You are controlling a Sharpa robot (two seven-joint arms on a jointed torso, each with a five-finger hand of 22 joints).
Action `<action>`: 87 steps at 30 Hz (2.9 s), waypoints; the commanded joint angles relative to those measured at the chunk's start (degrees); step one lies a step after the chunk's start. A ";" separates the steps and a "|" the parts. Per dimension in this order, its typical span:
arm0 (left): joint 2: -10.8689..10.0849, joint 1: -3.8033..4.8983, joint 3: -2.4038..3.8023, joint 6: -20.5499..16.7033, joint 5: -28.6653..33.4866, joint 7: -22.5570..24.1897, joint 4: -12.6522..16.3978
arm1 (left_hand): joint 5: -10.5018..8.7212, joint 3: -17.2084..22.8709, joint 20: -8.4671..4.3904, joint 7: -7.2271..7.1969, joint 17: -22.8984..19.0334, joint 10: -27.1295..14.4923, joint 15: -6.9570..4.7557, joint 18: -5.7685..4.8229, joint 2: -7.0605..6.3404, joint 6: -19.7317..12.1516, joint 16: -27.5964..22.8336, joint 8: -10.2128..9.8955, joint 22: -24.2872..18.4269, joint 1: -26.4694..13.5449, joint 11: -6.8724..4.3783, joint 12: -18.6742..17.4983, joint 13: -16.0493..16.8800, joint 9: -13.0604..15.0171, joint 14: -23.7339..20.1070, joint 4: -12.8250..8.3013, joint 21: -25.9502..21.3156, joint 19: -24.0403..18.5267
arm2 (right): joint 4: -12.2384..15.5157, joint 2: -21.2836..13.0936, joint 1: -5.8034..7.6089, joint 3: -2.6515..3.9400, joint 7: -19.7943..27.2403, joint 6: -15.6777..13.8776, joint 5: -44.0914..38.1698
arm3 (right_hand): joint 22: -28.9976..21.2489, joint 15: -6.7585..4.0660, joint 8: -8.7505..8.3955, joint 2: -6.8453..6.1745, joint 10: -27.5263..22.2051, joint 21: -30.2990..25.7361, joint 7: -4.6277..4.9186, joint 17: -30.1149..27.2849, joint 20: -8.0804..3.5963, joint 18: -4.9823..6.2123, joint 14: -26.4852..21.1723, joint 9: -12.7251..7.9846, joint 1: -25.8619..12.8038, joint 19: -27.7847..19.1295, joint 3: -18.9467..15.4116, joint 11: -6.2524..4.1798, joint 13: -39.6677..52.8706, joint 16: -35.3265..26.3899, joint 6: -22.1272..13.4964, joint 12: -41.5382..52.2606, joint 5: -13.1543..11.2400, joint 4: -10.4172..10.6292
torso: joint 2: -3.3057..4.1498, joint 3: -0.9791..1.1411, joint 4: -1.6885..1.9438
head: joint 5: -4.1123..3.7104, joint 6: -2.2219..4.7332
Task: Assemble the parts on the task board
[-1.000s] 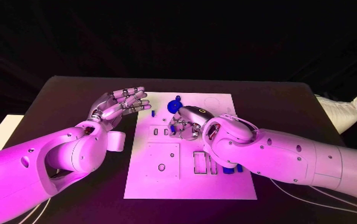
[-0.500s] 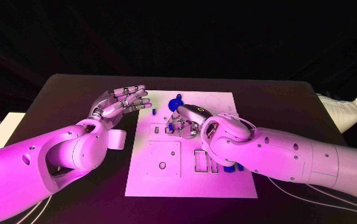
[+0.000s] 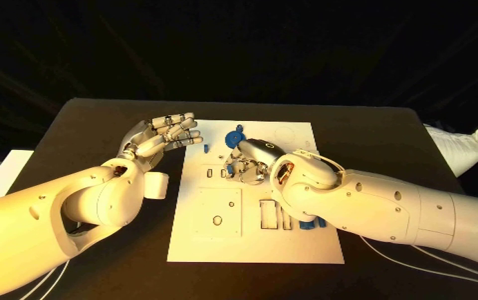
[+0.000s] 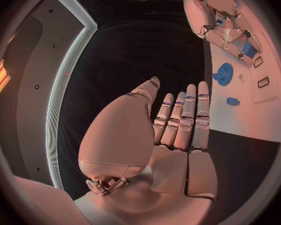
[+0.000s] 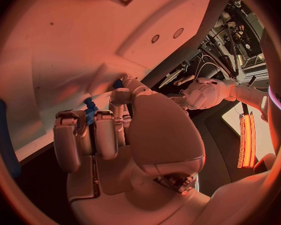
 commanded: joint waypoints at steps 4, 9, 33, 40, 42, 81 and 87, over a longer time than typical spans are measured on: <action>0.04 0.04 0.04 1.08 0.11 0.28 0.06 | -0.17 -0.05 0.18 1.77 -0.09 0.17 -0.10 0.54 0.58 0.37 -0.36 -0.24 -0.09 0.01 0.09 -0.17 0.07 -0.05 0.41 -0.28 0.13 0.41 | -0.34 -0.30 -0.46 -0.39 -1.32 3.92 -0.85 | 9.03 -0.08 -0.21 -1.25 -0.77 -0.34 0.48 4.70 -0.11 0.28 3.86 -0.09 -1.48 1.23 -0.42 0.12 -1.04 -0.29 -0.38 -1.75 0.49 0.32 | 0.03 0.00 -0.04 | -0.01 -0.15; 0.05 0.04 0.04 1.09 0.11 0.26 0.05 | -0.17 -0.05 0.18 1.77 -0.09 0.17 -0.10 0.54 0.58 0.37 -0.36 -0.24 -0.09 0.01 0.09 -0.17 0.07 -0.05 0.41 -0.28 0.13 0.41 | -0.33 -0.31 -0.46 -0.40 -1.38 4.04 -0.98 | 8.94 0.08 -0.56 -2.27 -1.11 -0.41 0.73 4.57 0.02 0.31 3.83 -0.26 -2.49 1.16 -1.16 0.31 -1.83 -0.41 -1.04 -2.91 0.75 0.71 | -0.01 -0.01 -0.02 | -0.12 -0.26; -0.01 0.04 0.04 1.13 0.12 0.13 -0.01 | -0.17 -0.05 0.18 1.77 -0.09 0.17 -0.10 0.54 0.58 0.37 -0.36 -0.24 -0.09 0.01 0.09 -0.17 0.07 -0.05 0.41 -0.28 0.13 0.41 | -0.38 -0.38 -0.46 -0.45 -1.34 2.60 -1.80 | 8.55 0.40 -0.59 -2.77 -2.21 -0.67 1.12 4.24 0.35 0.41 3.73 -0.72 -2.74 0.85 -1.55 0.65 -3.60 -0.75 -2.63 -5.38 0.89 1.04 | -0.01 -0.01 0.00 | -0.53 -0.41; -0.03 0.04 0.04 1.10 0.12 0.13 -0.01 | -0.17 -0.05 0.18 1.77 -0.09 0.17 -0.10 0.54 0.58 0.37 -0.36 -0.24 -0.09 0.01 0.09 -0.17 0.07 -0.05 0.41 -0.28 0.13 0.41 | -0.30 -0.45 -0.48 -0.45 -0.69 1.52 -0.96 | 8.67 0.34 -0.29 -2.31 -2.08 -0.62 0.99 4.25 0.36 0.38 3.74 -0.65 -2.34 0.95 -1.21 0.55 -3.70 -0.77 -2.16 -5.32 1.02 0.96 | 0.04 0.00 -0.03 | -0.54 -0.43; -0.03 0.04 0.04 1.09 0.12 0.13 -0.03 | -0.17 -0.05 0.18 1.77 -0.09 0.17 -0.10 0.54 0.58 0.37 -0.36 -0.24 -0.09 0.01 0.09 -0.17 0.07 -0.05 0.41 -0.28 0.13 0.41 | -0.31 -0.47 -0.49 -0.45 -0.49 1.42 -0.54 | 8.63 0.31 -0.23 -2.17 -2.37 -0.64 0.95 4.21 0.35 0.39 3.74 -0.64 -2.12 0.93 -1.06 0.50 -4.34 -0.81 -2.04 -6.25 1.00 0.87 | 0.03 0.00 -0.04 | -0.51 -0.39; -0.05 0.04 0.04 1.06 0.13 -0.04 -0.12 | -0.17 0.03 0.18 1.80 -0.10 0.12 -0.09 0.52 0.66 0.29 -0.48 -0.32 -0.15 -0.10 0.11 -0.27 0.06 -0.07 0.45 -0.61 0.11 0.44 | -1.37 -0.44 -0.56 -0.46 2.41 3.72 3.69 | 6.75 1.99 -0.53 -4.01 -5.91 -2.05 2.71 -0.53 1.71 0.88 2.99 -0.98 -2.03 -0.42 3.15 2.74 -34.19 -4.83 -3.67 -36.45 0.38 1.75 | 0.01 -0.01 -0.01 | -0.53 -0.94; -0.05 0.04 0.03 1.06 0.13 -0.06 -0.12 | -0.17 0.03 0.18 1.80 -0.10 0.12 -0.09 0.52 0.66 0.29 -0.48 -0.32 -0.15 -0.10 0.11 -0.27 0.06 -0.07 0.45 -0.61 0.11 0.44 | -1.37 -0.39 -0.60 -0.48 1.95 4.15 3.55 | 6.48 2.28 -0.69 -4.27 -6.17 -2.24 3.06 -0.84 1.97 0.95 2.91 -1.09 -2.23 -0.63 3.05 3.11 -35.64 -5.07 -4.47 -37.40 0.19 1.81 | 0.00 -0.02 0.00 | -0.54 -1.00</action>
